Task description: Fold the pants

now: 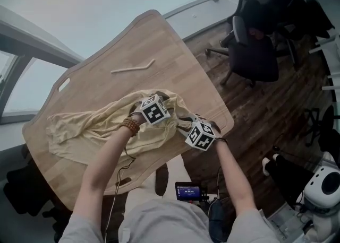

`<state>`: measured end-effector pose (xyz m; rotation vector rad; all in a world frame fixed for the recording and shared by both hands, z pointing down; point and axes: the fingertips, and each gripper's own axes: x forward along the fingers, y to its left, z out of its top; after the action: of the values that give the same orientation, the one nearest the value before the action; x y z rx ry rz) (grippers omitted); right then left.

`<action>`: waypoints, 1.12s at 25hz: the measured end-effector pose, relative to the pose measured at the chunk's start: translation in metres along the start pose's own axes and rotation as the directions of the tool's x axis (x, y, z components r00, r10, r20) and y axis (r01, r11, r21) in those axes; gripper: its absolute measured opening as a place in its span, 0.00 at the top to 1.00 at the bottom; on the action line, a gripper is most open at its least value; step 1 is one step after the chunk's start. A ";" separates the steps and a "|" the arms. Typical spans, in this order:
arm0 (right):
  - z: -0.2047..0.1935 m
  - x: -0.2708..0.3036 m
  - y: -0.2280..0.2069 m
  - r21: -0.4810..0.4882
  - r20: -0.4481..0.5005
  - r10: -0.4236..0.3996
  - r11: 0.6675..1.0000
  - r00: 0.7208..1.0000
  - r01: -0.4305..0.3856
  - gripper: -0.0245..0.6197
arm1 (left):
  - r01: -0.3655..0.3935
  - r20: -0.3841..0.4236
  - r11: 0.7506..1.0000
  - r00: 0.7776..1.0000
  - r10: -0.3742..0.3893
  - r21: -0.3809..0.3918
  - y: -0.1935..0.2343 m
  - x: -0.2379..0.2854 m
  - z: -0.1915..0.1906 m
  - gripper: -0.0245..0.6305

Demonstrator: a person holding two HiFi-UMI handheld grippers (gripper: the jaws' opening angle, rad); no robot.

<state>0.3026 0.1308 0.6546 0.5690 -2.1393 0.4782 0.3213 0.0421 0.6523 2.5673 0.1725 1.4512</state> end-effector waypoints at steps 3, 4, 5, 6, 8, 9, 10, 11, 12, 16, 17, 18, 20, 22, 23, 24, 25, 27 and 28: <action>-0.010 0.024 -0.001 -0.024 -0.060 -0.053 0.998 0.997 0.052 0.71 | -0.056 0.023 0.996 0.998 0.057 -0.071 0.012 0.024 0.001 0.62; -0.009 0.028 -0.002 -0.028 -0.059 -0.069 0.997 0.996 0.068 0.72 | -0.062 0.027 0.994 0.998 0.065 -0.086 0.015 0.030 0.001 0.62; -0.007 0.030 -0.002 -0.038 -0.048 -0.076 0.997 0.996 0.074 0.73 | -0.066 0.022 0.995 0.997 0.068 -0.082 0.017 0.035 0.000 0.65; -0.005 0.030 0.000 -0.055 -0.028 -0.076 0.996 0.997 0.074 0.78 | -0.070 0.015 0.995 0.997 0.071 -0.065 0.018 0.037 -0.001 0.76; -0.002 0.024 0.006 -0.072 0.024 -0.057 0.996 0.998 0.059 0.82 | -0.077 0.034 0.995 0.996 0.079 -0.058 0.021 0.035 0.002 0.90; -0.004 0.022 0.008 -0.058 0.039 -0.039 0.997 0.998 0.041 0.80 | -0.075 0.064 0.994 0.995 0.081 -0.083 0.025 0.029 0.006 0.91; -0.008 0.021 0.009 -0.045 0.037 -0.023 0.999 0.999 0.025 0.71 | -0.071 0.099 0.991 0.992 0.083 -0.114 0.030 0.020 0.012 0.91; -0.012 0.022 0.007 -0.047 0.026 -0.027 0.998 0.999 0.028 0.63 | -0.063 0.127 0.988 0.989 0.081 -0.137 0.036 0.011 0.018 0.91; -0.012 0.023 0.002 -0.062 0.029 -0.057 0.996 0.998 0.058 0.62 | -0.049 0.142 0.988 0.987 0.069 -0.145 0.040 0.003 0.023 0.91; 0.006 0.024 -0.027 0.065 0.102 -0.159 0.986 0.982 0.153 0.72 | 0.076 0.160 0.995 0.985 -0.064 -0.069 0.029 -0.020 0.041 0.91; 0.005 0.030 -0.031 0.082 0.065 -0.151 0.986 0.986 0.146 0.72 | 0.099 0.179 0.994 0.980 -0.088 -0.053 0.029 -0.028 0.047 0.91; 0.004 0.036 -0.032 0.068 0.024 -0.137 0.989 0.990 0.135 0.72 | 0.115 0.199 0.992 0.975 -0.103 -0.049 0.031 -0.036 0.053 0.91; 0.003 0.042 -0.027 0.004 -0.030 -0.103 0.995 0.994 0.103 0.78 | 0.103 0.230 0.993 0.969 -0.086 -0.064 0.042 -0.049 0.063 0.91; 0.005 0.039 -0.019 -0.070 -0.052 -0.084 0.994 0.995 0.080 0.89 | 0.032 0.226 0.996 0.974 -0.012 -0.088 0.063 -0.057 0.067 0.91; 0.008 0.034 -0.014 -0.110 -0.039 -0.085 0.991 0.996 0.080 0.90 | -0.012 0.208 0.995 0.978 0.033 -0.099 0.075 -0.058 0.066 0.91; 0.015 0.024 -0.010 -0.145 0.005 -0.093 0.985 0.996 0.093 0.90 | -0.057 0.183 0.993 0.980 0.076 -0.107 0.086 -0.057 0.063 0.91; 0.025 0.010 -0.007 -0.175 0.080 -0.107 0.977 0.991 0.120 0.90 | -0.099 0.153 0.988 0.981 0.116 -0.115 0.097 -0.054 0.059 0.91; 0.042 -0.023 -0.002 -0.224 0.242 -0.139 0.955 0.960 0.195 0.90 | -0.170 0.107 0.976 0.977 0.185 -0.136 0.117 -0.048 0.051 0.91; 0.041 -0.037 -0.002 -0.248 0.280 -0.153 0.942 0.948 0.225 0.90 | -0.192 0.099 0.969 0.973 0.208 -0.153 0.126 -0.045 0.048 0.90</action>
<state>0.2970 0.1160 0.6014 0.6987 -2.3142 -0.0079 0.3406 -0.0945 0.6180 2.6014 -0.2058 1.3198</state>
